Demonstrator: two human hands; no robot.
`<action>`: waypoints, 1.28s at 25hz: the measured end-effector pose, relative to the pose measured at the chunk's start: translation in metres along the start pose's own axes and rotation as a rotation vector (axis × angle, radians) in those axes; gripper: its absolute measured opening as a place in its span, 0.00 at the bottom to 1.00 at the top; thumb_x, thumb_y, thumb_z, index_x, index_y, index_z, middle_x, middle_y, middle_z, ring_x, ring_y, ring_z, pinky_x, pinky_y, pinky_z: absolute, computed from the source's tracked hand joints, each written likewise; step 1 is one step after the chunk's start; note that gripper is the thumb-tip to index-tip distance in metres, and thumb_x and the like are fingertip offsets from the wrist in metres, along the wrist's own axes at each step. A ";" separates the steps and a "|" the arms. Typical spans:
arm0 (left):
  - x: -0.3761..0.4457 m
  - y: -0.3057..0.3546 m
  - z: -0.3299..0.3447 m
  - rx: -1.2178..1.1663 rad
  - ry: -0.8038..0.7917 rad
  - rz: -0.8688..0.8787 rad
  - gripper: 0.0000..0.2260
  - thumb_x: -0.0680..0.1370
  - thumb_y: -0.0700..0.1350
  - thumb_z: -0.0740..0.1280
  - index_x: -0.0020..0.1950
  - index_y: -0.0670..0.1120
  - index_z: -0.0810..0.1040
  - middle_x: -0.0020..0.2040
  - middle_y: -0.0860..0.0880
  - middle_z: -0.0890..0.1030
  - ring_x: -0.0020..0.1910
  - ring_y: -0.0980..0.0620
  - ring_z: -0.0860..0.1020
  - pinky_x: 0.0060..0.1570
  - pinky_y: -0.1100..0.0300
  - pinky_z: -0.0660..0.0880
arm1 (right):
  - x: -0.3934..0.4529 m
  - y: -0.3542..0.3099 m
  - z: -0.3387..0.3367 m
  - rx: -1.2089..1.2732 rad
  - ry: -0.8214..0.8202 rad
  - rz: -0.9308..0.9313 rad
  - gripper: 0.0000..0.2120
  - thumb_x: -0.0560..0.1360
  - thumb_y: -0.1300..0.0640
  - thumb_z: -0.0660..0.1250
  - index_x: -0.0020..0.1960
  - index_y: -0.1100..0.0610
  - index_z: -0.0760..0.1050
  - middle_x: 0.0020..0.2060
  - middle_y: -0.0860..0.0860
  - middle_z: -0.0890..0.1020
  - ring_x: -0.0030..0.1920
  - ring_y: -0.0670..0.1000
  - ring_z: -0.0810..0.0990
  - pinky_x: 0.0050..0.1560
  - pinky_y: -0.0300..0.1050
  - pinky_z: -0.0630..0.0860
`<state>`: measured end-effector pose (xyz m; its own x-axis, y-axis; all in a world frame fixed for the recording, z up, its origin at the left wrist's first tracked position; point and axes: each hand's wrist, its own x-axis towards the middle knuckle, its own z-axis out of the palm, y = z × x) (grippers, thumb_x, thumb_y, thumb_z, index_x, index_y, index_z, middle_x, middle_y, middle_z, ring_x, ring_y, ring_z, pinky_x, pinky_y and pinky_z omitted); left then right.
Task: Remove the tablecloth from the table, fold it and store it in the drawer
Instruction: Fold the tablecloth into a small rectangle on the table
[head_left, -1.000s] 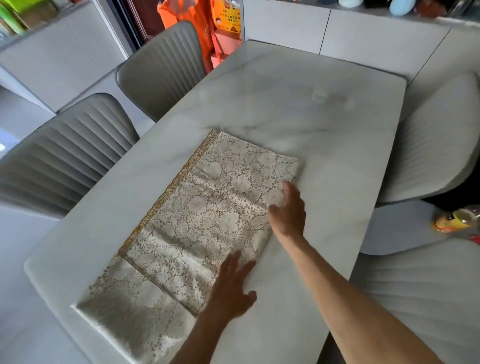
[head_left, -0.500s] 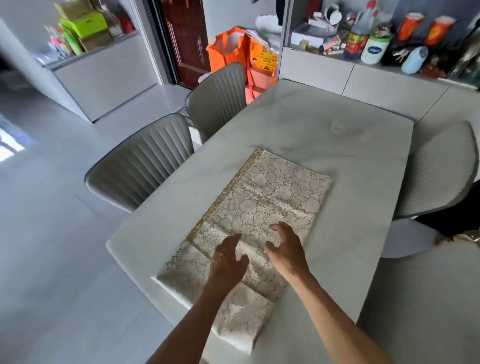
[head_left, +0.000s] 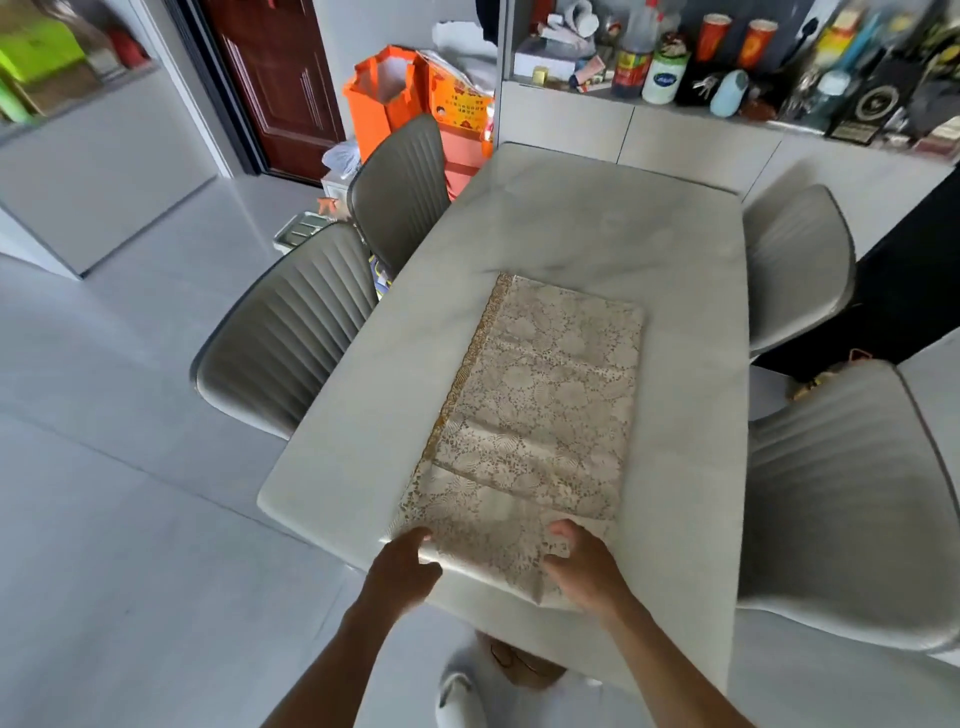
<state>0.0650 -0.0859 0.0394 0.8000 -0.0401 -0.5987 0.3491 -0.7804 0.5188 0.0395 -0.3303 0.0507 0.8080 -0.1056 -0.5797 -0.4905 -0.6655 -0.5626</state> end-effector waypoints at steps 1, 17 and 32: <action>0.001 0.000 -0.003 -0.010 0.018 0.012 0.23 0.74 0.43 0.65 0.70 0.51 0.71 0.68 0.50 0.75 0.64 0.49 0.75 0.64 0.57 0.71 | 0.002 -0.001 -0.004 0.012 0.019 0.003 0.23 0.75 0.57 0.65 0.69 0.52 0.69 0.68 0.49 0.75 0.62 0.50 0.76 0.60 0.44 0.72; 0.130 0.000 -0.112 -0.124 -0.141 0.109 0.20 0.73 0.43 0.68 0.66 0.49 0.75 0.60 0.45 0.80 0.55 0.46 0.79 0.58 0.50 0.77 | 0.035 -0.101 0.061 0.159 0.256 0.148 0.22 0.75 0.56 0.66 0.69 0.51 0.70 0.69 0.48 0.74 0.62 0.49 0.75 0.58 0.42 0.71; 0.241 0.065 -0.087 0.547 -0.167 0.331 0.17 0.74 0.44 0.63 0.63 0.49 0.73 0.58 0.47 0.76 0.58 0.44 0.76 0.55 0.53 0.75 | 0.147 -0.044 0.011 -0.261 0.387 0.412 0.24 0.72 0.63 0.61 0.68 0.56 0.67 0.75 0.56 0.62 0.68 0.60 0.67 0.64 0.56 0.69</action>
<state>0.3231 -0.0920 -0.0186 0.7210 -0.3939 -0.5702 -0.2355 -0.9131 0.3330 0.1764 -0.3083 -0.0165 0.6529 -0.6201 -0.4350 -0.7309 -0.6666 -0.1467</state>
